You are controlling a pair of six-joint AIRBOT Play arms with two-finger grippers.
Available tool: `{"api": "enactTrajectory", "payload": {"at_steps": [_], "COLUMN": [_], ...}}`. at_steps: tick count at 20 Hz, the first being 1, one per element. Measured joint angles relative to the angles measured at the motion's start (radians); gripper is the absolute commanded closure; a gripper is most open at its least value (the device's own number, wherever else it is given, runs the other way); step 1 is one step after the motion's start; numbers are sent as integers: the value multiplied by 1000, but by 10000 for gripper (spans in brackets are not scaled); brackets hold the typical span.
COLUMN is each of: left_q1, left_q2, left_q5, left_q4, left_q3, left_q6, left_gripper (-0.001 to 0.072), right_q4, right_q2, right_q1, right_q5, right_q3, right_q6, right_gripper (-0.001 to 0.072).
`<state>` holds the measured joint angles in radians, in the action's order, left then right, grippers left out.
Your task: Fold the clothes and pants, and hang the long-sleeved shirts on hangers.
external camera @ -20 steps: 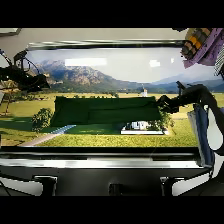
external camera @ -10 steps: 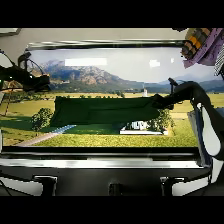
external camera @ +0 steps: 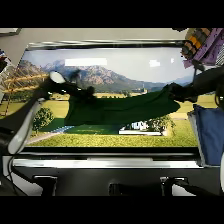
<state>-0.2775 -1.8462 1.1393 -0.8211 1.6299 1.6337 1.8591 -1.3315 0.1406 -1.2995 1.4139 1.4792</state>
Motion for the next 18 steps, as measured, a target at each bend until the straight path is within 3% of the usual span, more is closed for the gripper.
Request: {"api": "enactTrajectory", "payload": {"at_steps": [8,18], "left_q1": [-320,-451], "left_q2": [-146,-266], "left_q5": [-311,-447], "left_q4": [326,447], "left_q3": [-14,46], "left_q6": [-1,25], "left_gripper": [696,696], "right_q4": [-60,-31], "right_q2": [161,188], "right_q1": [0,0], "right_q5": [-79,-59], "right_q3": [1,71], "right_q6": [-100,-163], "right_gripper": [681,681]}}
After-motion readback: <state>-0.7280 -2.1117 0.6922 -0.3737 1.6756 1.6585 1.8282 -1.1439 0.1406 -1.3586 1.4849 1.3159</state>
